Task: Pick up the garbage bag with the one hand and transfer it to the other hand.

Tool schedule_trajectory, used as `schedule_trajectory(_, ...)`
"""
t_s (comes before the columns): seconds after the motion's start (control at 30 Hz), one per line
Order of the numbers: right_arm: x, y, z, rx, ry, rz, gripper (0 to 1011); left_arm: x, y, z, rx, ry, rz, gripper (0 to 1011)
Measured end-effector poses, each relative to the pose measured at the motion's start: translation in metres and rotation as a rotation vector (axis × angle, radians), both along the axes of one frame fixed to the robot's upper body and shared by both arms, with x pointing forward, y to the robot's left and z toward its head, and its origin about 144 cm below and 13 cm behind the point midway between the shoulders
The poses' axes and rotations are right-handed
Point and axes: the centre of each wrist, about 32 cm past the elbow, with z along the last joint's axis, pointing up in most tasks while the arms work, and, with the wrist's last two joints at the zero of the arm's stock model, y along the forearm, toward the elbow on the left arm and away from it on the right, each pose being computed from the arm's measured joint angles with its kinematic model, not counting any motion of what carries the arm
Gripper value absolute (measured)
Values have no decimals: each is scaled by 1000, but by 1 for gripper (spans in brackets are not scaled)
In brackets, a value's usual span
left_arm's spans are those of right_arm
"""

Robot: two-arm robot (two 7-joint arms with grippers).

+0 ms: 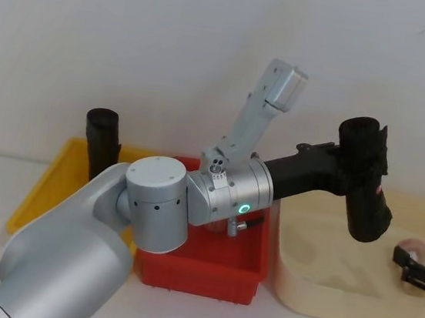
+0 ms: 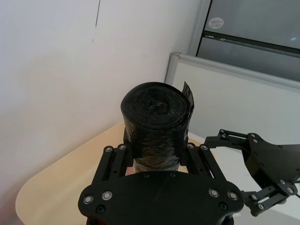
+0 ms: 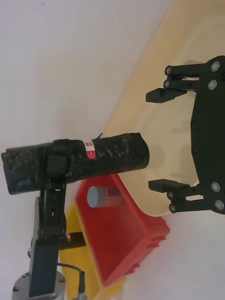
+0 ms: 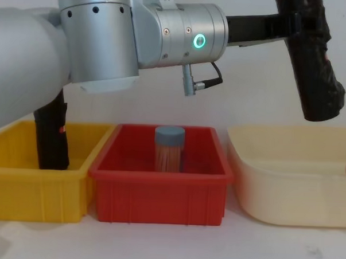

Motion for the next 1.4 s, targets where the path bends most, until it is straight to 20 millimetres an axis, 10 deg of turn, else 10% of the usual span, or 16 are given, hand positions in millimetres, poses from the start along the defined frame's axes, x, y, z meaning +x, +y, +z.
schedule_trajectory(1.4,27,48,2,-49,-16,-24,1004,0,0,0,0,0,0,498)
